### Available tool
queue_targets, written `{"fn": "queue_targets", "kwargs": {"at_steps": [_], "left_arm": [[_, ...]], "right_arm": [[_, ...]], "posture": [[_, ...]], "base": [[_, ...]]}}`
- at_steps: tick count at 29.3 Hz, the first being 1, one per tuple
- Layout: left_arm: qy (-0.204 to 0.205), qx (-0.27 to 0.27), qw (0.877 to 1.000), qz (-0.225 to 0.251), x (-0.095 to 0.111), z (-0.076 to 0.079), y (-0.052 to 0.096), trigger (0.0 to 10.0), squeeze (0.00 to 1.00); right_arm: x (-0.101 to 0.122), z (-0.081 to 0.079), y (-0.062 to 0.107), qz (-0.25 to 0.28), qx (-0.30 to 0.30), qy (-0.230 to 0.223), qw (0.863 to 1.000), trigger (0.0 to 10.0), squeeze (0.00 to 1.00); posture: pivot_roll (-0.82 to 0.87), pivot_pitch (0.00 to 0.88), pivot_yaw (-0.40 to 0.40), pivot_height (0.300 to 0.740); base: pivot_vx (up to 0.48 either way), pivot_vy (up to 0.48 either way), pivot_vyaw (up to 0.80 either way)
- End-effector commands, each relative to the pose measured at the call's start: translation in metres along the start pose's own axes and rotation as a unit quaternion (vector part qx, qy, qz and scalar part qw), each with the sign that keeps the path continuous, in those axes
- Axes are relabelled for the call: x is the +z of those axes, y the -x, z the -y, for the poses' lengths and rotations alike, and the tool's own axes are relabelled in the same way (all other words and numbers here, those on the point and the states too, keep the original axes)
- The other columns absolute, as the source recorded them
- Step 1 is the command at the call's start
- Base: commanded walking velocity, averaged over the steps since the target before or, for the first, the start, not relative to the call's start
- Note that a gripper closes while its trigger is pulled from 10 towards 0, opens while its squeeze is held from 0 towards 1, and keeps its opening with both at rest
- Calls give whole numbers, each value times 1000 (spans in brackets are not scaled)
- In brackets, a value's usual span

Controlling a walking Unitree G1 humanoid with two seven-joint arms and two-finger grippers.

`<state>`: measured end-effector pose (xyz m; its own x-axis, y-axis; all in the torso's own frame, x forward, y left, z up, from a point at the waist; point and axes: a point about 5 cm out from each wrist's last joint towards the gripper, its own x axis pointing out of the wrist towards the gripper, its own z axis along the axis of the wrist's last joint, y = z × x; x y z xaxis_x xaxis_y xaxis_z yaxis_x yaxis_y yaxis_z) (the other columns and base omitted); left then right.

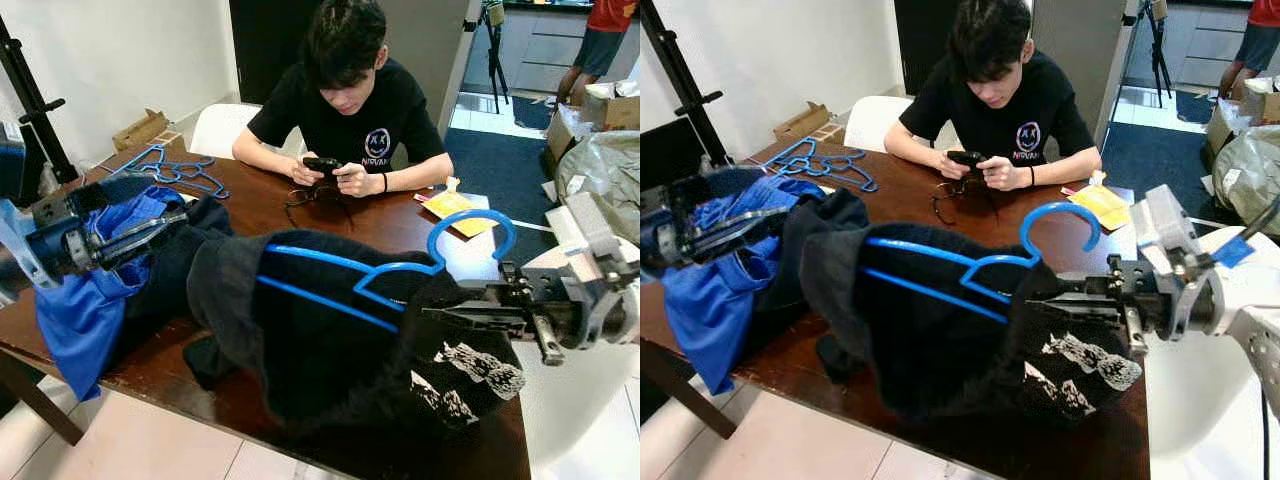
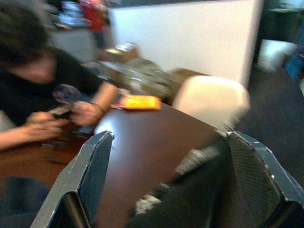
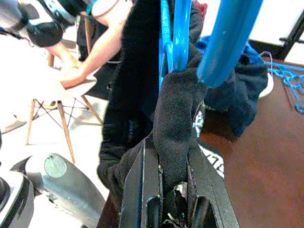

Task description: Hang hanger

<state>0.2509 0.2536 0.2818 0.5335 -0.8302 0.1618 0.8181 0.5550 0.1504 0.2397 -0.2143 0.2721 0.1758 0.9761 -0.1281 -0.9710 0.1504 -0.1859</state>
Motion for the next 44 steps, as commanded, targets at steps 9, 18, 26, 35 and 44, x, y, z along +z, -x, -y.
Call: {"fn": "queue_targets", "kwargs": {"at_steps": [9,18,26,35,44], "left_arm": [[48,-117,991,-44,-16,34,-11,10000,0],[49,-143,988,-33,-11,36,-15,10000,0],[49,-151,987,-39,-11,39,-15,10000,0],[65,-152,984,-64,-21,40,-16,0,0],[66,-147,984,-79,-24,37,-14,0,0]], "right_arm": [[16,-6,-8,37,34,23,998,0,0],[13,-7,-10,30,35,12,999,0,0],[13,-8,-11,29,36,12,999,0,0],[20,-11,-13,46,46,18,998,0,0],[26,-12,-14,60,45,23,997,0,0]], "posture": [[100,0,31,740],[101,0,34,740],[106,0,36,740],[101,0,42,740],[97,0,45,740]], "base": [[0,0,0],[0,0,0],[0,0,0],[0,0,0],[0,0,0]]}}
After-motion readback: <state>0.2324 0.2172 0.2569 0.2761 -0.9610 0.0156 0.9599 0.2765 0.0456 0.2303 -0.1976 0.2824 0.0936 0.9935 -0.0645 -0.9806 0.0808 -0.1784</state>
